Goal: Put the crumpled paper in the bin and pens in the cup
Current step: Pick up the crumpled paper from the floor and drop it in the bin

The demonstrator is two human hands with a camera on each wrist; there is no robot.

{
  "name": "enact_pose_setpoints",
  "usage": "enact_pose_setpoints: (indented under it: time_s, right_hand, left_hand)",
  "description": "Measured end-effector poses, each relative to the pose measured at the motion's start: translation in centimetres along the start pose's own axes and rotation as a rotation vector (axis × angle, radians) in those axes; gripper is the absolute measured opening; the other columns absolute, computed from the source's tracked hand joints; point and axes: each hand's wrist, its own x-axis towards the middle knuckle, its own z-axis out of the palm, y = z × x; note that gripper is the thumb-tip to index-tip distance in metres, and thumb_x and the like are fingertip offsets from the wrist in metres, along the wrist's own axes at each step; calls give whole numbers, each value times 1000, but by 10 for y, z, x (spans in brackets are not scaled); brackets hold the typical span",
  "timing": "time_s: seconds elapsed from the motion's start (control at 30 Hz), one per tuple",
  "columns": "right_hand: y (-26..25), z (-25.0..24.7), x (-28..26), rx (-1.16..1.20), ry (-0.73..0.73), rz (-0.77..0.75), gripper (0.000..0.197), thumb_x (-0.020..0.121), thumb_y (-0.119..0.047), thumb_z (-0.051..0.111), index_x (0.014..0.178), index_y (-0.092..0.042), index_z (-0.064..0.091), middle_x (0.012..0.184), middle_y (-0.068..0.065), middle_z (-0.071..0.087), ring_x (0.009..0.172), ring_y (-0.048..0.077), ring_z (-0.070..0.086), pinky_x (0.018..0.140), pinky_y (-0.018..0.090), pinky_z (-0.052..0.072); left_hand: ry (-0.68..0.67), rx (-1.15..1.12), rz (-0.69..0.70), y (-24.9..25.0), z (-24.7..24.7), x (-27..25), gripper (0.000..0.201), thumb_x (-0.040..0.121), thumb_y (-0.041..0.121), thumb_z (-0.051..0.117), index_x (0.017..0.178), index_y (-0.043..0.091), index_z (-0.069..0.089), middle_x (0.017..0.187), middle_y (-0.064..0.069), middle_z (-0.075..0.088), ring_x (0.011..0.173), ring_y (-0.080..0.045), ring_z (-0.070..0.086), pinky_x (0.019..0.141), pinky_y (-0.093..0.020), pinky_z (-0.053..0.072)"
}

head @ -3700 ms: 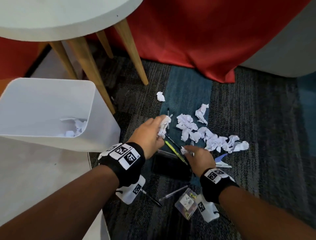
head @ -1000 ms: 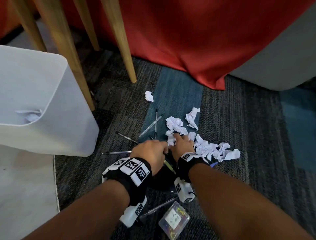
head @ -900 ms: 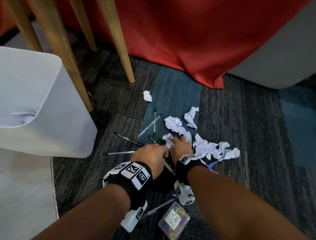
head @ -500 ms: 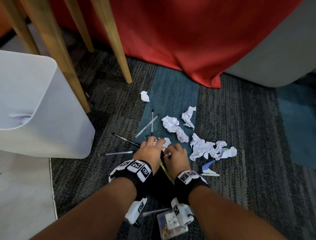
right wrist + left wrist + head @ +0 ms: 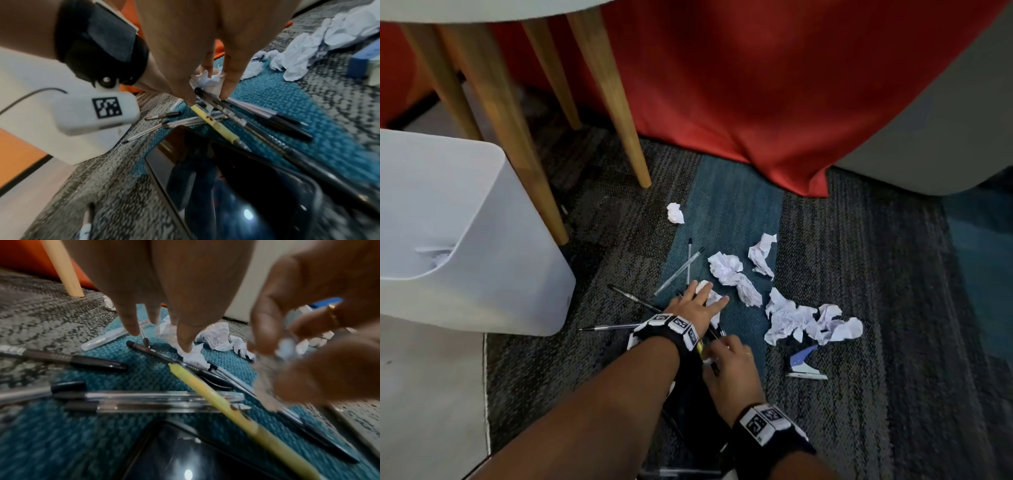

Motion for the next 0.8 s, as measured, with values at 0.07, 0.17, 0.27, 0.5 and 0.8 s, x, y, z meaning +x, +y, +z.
enact_pose_setpoints:
  time_s: [0.07, 0.17, 0.27, 0.5, 0.8]
  right_hand:
    - [3, 1, -7, 1, 10, 16, 18, 78, -10, 63, 91, -22, 64, 102, 0, 53, 87, 23, 45, 78, 31, 39]
    - [8, 1, -13, -3, 22, 57, 21, 77, -12, 64, 93, -25, 63, 103, -2, 52, 89, 23, 47, 78, 30, 38]
    - [11, 1, -17, 19, 22, 88, 18, 78, -16, 64, 92, -28, 62, 106, -5, 50, 93, 21, 47, 81, 30, 40]
    - [2, -10, -8, 82, 98, 114, 23, 77, -14, 71, 90, -31, 63, 101, -8, 47, 92, 23, 52, 81, 35, 47]
    - [-89, -50, 33, 250, 306, 16, 25, 79, -1, 72, 98, -16, 63, 99, -4, 47, 89, 16, 52, 79, 24, 39]
  left_hand:
    - [13, -1, -14, 1, -9, 2, 85, 89, -5, 42, 152, 39, 5, 161, 2, -16, 146, -30, -17, 115, -53, 13]
    - [54, 19, -21, 4, -21, 5, 83, 87, -8, 38, 151, 40, 14, 159, 2, -20, 146, -32, -18, 115, -54, 16]
    - [-18, 1, -4, 5, -23, 13, 68, 92, 0, 41, 150, 32, 24, 161, -8, 2, 147, -36, 3, 115, -52, 22]
    - [53, -77, -51, 10, -18, 2, 37, 93, 2, 44, 128, 8, 51, 124, -18, 49, 115, -36, 54, 96, -41, 44]
    - [456, -343, -173, -2, -99, -75, 39, 90, 27, 56, 121, 5, 44, 128, -18, 43, 111, -40, 52, 91, -43, 43]
